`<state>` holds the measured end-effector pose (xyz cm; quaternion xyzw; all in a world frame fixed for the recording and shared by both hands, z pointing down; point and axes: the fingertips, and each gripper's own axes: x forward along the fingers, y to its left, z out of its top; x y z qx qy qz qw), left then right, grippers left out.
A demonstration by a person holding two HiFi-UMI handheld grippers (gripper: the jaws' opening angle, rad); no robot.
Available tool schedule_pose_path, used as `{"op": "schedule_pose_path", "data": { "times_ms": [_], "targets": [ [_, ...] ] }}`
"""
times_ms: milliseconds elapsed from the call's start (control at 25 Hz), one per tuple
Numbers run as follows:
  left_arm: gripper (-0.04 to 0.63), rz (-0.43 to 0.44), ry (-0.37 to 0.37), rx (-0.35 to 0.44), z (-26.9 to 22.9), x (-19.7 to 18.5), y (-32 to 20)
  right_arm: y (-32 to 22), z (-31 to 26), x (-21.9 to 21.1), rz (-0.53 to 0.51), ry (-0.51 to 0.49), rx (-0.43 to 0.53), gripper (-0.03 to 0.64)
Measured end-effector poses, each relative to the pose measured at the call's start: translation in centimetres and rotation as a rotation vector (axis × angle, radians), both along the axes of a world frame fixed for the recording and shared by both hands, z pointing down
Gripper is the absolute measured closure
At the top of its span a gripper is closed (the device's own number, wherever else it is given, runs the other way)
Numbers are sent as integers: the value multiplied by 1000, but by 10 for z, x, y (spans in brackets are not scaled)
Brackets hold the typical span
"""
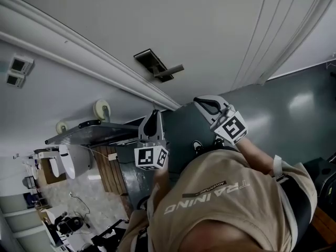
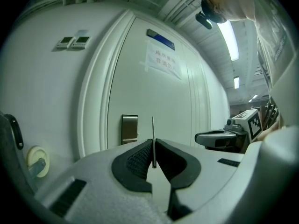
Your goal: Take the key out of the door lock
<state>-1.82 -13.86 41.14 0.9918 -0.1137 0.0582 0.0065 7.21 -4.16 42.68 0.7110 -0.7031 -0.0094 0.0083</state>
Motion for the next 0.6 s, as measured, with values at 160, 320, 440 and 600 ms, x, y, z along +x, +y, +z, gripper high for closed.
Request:
{"op": "schedule_pose_path", "data": {
  "times_ms": [160,320,440,600],
  "targets": [
    [572,21,33,-14,-4,-3,-1,-7,-3,-6,-6,22,4,603],
    [572,57,45,-43,-8,-6,2,-9,5,-14,31,-84,2,603],
    [572,54,67,-66,-11,-6,1,-10,0,-13,15,-19,-6,603],
    [572,34,59,-95,-4,-20,1,-12,-13,-18,13,22,9,603]
  ]
}}
